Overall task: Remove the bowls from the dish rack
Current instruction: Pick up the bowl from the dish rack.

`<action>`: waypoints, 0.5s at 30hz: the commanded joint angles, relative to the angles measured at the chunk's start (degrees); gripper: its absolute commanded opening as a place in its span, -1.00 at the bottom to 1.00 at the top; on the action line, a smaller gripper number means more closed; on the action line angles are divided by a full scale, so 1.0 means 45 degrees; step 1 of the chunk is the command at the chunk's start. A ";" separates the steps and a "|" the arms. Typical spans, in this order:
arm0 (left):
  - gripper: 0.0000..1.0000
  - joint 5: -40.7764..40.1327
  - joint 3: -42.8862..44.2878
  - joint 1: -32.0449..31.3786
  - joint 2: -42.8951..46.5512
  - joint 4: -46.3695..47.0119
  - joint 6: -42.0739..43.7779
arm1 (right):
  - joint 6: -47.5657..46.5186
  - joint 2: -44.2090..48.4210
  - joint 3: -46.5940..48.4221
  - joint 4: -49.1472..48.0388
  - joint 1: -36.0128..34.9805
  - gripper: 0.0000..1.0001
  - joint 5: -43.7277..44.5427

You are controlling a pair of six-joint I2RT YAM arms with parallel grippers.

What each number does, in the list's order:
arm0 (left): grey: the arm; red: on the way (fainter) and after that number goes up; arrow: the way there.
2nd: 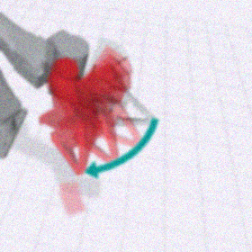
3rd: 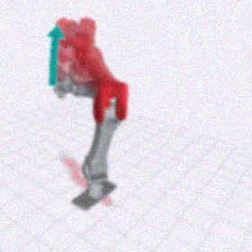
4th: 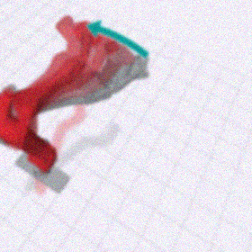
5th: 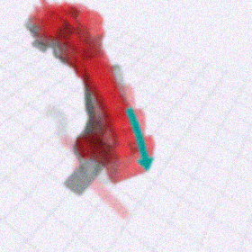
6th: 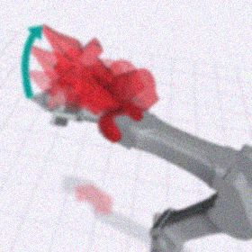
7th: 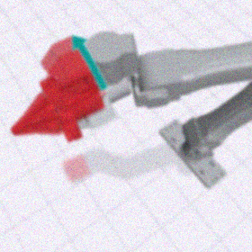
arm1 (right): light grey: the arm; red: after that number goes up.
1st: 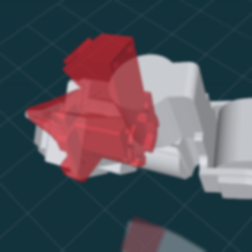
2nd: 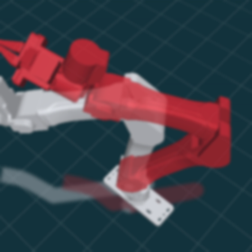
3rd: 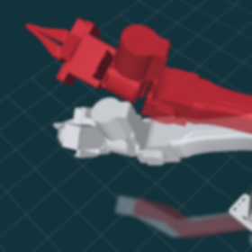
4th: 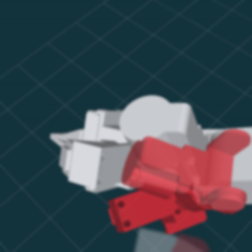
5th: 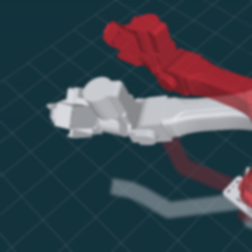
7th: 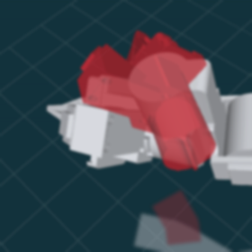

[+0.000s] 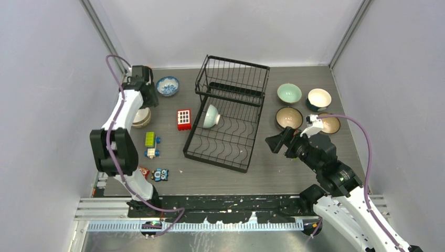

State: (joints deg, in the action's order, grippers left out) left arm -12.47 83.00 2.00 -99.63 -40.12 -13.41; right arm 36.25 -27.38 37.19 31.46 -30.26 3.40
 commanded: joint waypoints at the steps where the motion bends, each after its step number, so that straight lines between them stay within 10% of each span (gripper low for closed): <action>1: -0.03 0.0338 -0.0136 -0.1462 0.3113 0.0429 -0.0204 | -0.0193 -0.0173 0.0428 -0.0390 -0.0072 1.00 0.0226; 15: 0.47 0.8954 -0.9298 -0.3345 0.9730 1.0703 -0.3821 | 0.0532 -0.1725 -0.0093 -0.1899 -0.0067 1.00 -0.0176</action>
State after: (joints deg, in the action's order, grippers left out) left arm 14.66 46.28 -12.73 -54.94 -8.47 -25.15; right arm 36.80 -33.17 37.15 28.97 -30.26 3.55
